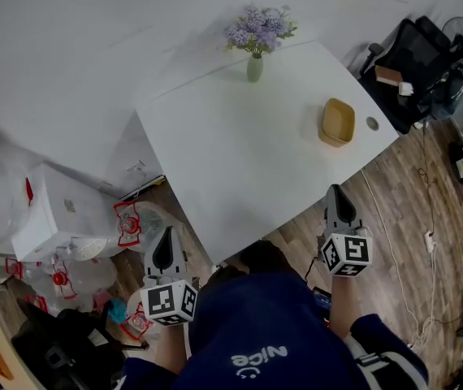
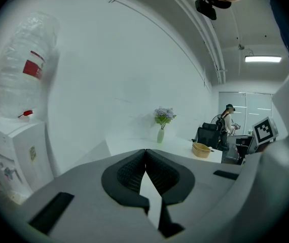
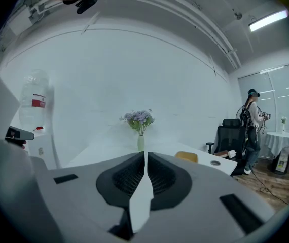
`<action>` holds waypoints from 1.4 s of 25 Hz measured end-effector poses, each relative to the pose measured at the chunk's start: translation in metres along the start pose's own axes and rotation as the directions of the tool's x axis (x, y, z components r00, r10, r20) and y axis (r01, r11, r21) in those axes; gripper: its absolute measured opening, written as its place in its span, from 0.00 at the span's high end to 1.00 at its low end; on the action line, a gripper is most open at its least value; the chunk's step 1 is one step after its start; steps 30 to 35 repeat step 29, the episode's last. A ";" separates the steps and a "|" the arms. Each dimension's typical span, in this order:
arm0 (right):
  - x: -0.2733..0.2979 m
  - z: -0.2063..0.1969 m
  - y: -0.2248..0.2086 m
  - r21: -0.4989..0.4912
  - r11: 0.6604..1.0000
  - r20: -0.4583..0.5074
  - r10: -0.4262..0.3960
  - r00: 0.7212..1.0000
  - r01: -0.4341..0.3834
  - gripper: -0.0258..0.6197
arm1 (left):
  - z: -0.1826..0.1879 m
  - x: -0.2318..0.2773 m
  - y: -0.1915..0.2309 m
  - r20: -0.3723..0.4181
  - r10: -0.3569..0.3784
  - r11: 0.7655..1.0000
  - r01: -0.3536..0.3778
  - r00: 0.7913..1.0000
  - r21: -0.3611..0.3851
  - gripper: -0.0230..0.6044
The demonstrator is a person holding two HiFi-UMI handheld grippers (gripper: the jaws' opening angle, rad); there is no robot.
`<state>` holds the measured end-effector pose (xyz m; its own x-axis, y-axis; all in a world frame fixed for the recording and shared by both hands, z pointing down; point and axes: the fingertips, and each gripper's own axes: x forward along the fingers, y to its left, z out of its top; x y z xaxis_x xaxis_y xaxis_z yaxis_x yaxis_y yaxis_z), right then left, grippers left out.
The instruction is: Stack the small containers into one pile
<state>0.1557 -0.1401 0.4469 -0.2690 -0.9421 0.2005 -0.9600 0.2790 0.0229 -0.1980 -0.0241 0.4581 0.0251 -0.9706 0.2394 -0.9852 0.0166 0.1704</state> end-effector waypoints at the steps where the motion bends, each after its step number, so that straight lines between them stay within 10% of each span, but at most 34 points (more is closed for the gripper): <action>1: 0.000 0.000 0.001 -0.002 1.000 0.002 0.002 1.000 -0.002 0.87 | 0.000 -0.001 0.000 0.000 0.002 1.000 -0.002 1.000 0.005 0.93; 35: 0.014 -0.005 0.016 -0.065 0.996 -0.062 0.050 0.997 -0.054 0.88 | -0.018 0.005 0.004 -0.047 -0.004 1.000 0.004 0.999 -0.001 0.93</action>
